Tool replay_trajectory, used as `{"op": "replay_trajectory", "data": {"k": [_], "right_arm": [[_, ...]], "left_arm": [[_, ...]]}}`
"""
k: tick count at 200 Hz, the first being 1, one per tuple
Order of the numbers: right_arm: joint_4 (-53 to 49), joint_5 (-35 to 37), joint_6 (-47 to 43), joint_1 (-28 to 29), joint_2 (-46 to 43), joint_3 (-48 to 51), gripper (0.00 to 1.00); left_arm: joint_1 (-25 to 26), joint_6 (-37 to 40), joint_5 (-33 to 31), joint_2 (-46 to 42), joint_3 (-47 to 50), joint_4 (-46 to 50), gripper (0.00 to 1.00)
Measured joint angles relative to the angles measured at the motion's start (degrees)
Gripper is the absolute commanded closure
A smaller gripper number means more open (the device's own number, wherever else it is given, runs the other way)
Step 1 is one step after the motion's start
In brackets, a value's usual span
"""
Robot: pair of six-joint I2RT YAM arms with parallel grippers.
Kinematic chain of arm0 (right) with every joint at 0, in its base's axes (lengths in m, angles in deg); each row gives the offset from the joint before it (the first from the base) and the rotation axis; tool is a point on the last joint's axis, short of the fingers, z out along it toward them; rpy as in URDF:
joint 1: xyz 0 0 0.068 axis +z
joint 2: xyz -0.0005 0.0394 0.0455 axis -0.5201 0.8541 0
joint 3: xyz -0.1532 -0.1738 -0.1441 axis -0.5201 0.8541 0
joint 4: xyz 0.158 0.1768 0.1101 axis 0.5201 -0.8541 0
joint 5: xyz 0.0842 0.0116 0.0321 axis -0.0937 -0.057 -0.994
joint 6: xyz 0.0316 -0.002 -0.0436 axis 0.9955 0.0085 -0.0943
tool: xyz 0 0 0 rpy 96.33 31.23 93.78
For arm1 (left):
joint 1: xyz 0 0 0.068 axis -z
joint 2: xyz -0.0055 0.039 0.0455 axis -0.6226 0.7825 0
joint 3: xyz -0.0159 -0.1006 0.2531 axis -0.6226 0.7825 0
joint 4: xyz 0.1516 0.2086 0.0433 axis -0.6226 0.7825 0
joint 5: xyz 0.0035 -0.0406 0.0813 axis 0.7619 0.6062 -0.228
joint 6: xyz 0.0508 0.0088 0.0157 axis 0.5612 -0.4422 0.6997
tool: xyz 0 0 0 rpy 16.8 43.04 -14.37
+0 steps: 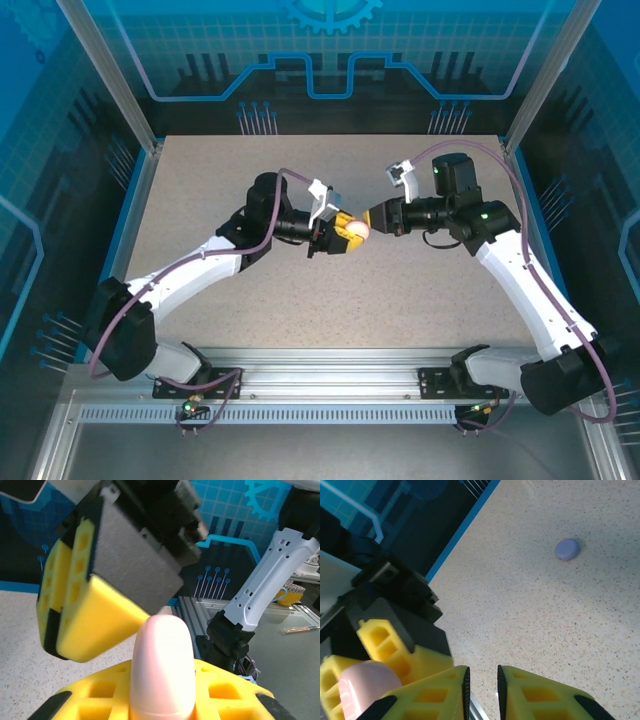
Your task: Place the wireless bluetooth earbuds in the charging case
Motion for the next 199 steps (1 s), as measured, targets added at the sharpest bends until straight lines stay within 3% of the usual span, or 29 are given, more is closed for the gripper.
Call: {"op": "replay_trajectory", "data": {"k": [32,51,121,199], "right_arm": [[0.5,-0.3,-0.2,0.1,-0.3,0.0,0.73],[-0.2,1.1,-0.6,0.2,-0.6,-0.3,0.64],[-7.2,24.4,0.5,-0.6,-0.6,-1.1,0.63],[-8.8,30.9,0.5,-2.4,-0.7,3.8,0.62]], "left_arm": [[0.0,0.0,-1.3,0.9,-0.2,2.1,0.86],[0.0,-0.2,-3.2,1.5,-0.2,3.0,0.85],[-1.8,-8.5,-15.7,6.4,-2.2,6.9,0.81],[-1.9,-20.9,-22.9,19.7,-8.8,24.1,0.84]]}}
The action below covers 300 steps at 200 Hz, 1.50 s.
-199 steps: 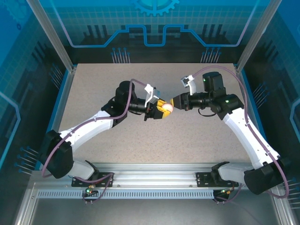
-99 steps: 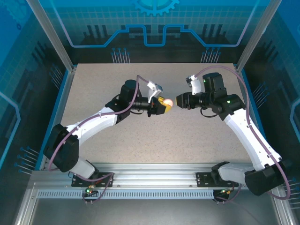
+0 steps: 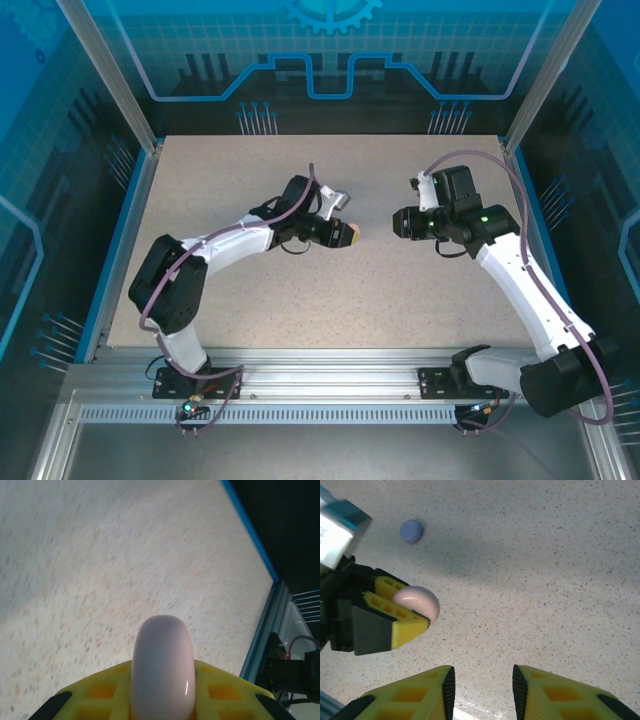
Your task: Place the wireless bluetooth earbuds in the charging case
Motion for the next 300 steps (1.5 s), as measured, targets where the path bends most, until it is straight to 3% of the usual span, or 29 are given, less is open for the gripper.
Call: {"op": "replay_trajectory", "data": {"k": [151,223,237,300], "right_arm": [[-0.7,0.9,0.0,-1.3,-0.5,2.1,0.60],[-0.8,0.9,0.0,-1.5,-0.7,2.3,0.59],[-0.8,0.9,0.0,-1.8,-0.9,2.6,0.59],[-0.7,2.6,-0.5,-2.5,-1.6,4.1,0.54]], "left_arm": [[-2.3,-6.2,-2.6,11.5,-4.0,10.5,0.79],[-2.3,-6.1,-4.1,12.5,-4.9,13.9,0.61],[-2.3,-5.9,-4.5,12.5,-5.0,14.4,0.52],[-2.5,-4.5,-10.1,11.5,-5.1,17.4,0.44]]}}
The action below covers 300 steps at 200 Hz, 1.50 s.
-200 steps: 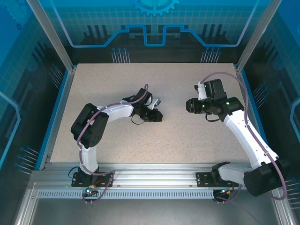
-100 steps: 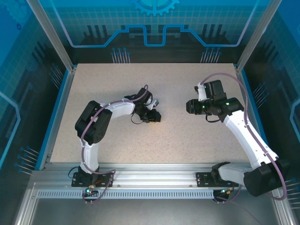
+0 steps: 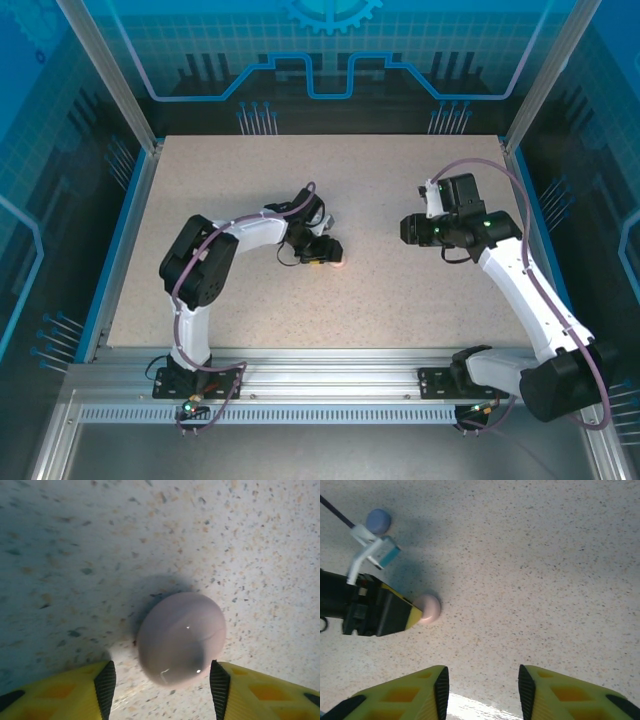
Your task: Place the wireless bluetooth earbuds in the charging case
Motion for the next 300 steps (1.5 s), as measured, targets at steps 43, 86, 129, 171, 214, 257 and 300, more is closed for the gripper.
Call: {"op": "replay_trajectory", "data": {"k": [43,86,129,171,214,257,300], "right_arm": [[4.4,7.6,-2.0,-0.4,-1.9,6.2,0.47],[14.7,16.6,-5.2,-0.7,-4.5,15.2,0.42],[28.6,21.9,-9.3,-2.0,-4.8,24.0,0.41],[42.9,21.7,-12.0,-6.3,-3.7,30.7,0.39],[54.6,18.5,-12.4,-10.6,0.3,35.0,0.36],[65.1,15.6,-13.1,-11.4,3.7,38.0,0.36],[76.4,12.7,-14.0,-11.8,8.0,41.4,0.35]], "left_arm": [[-2.1,2.6,-7.9,-12.2,4.7,0.7,0.43],[-6.1,5.8,-16.5,-27.6,12.1,-1.9,0.41],[-10.5,9.4,-24.7,-35.9,20.0,-6.7,0.35],[-13.7,11.6,-34.4,-41.5,29.5,-14.3,0.20],[-16.4,16.1,-40.0,-43.4,38.9,-25.4,0.14],[-21.1,19.4,-38.7,-41.8,44.8,-37.5,0.12],[-27.1,19.8,-31.0,-37.1,48.5,-49.9,0.11]]}}
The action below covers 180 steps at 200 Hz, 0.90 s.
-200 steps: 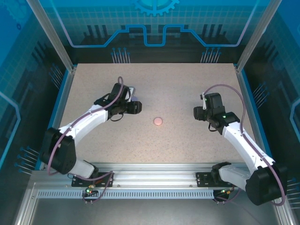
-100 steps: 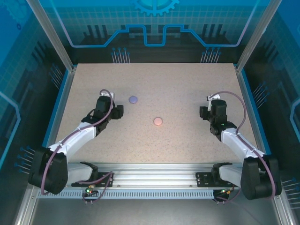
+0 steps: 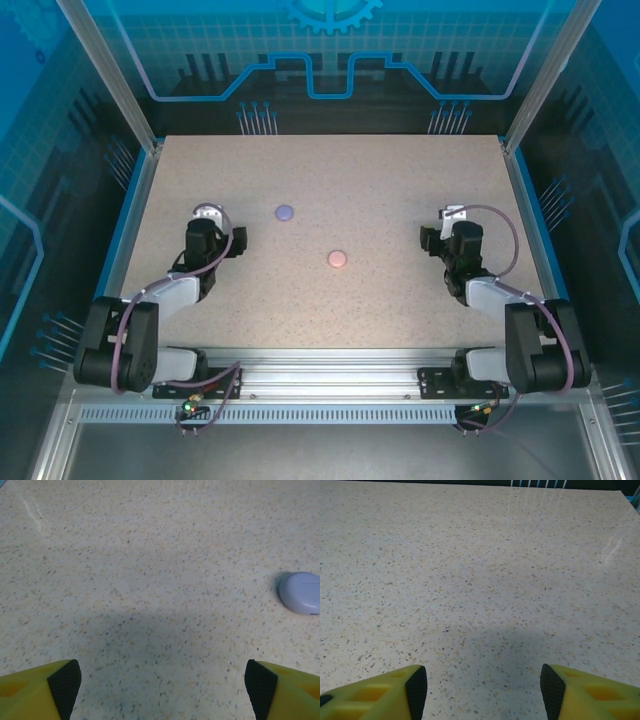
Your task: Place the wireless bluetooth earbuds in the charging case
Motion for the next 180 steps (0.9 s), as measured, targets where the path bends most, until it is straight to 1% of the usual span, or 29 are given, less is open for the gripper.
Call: {"op": "replay_trajectory", "data": {"k": [11,19,44,55,63,66,73,76,77,78,79,83,180], "right_arm": [[2.4,-0.6,-0.4,-0.1,1.1,0.4,0.35],[3.9,-1.0,-0.5,-0.1,2.0,0.5,0.35],[9.4,-2.2,-1.2,-0.1,5.7,0.9,0.35],[11.8,-2.5,-1.4,-0.1,7.4,1.4,0.33],[13.0,-2.5,-1.6,-0.1,8.5,1.6,0.31],[13.2,-2.5,-1.6,-0.1,8.9,1.6,0.29],[13.1,-2.5,-1.8,0.0,9.5,1.6,0.22],[13.1,-2.5,-2.3,0.1,9.6,1.6,0.17],[13.1,-2.5,-2.4,0.1,9.6,1.6,0.13],[13.1,-2.5,-2.3,0.1,9.7,1.6,0.07],[13.1,-2.4,-2.2,0.1,9.7,1.5,0.03],[12.8,-2.4,-2.4,0.2,9.9,1.4,0.00],[12.6,-2.3,-2.9,0.4,10.2,-0.1,0.00]], "left_arm": [[-0.8,0.2,2.1,0.9,1.0,-3.6,0.10],[-1.2,0.2,3.5,1.8,1.2,-5.5,0.07],[-2.2,0.9,7.4,5.5,1.8,-12.4,0.06],[-2.3,1.1,8.4,7.4,2.7,-16.2,0.05],[-2.3,1.2,9.0,8.5,3.4,-17.8,0.02],[-2.3,1.3,9.1,8.9,3.6,-18.1,0.01],[-2.3,1.3,9.5,9.4,3.8,-18.2,0.01],[-2.3,1.4,9.6,9.6,3.8,-18.2,0.01],[-2.3,1.3,9.7,9.7,3.8,-18.2,0.01],[-2.3,1.3,9.7,9.7,3.8,-18.2,0.01],[-2.3,1.3,9.7,9.8,3.8,-18.2,0.01],[-2.3,1.3,9.7,10.0,3.6,-18.1,0.01],[-2.4,1.1,9.4,10.2,2.5,-18.2,0.01]]}}
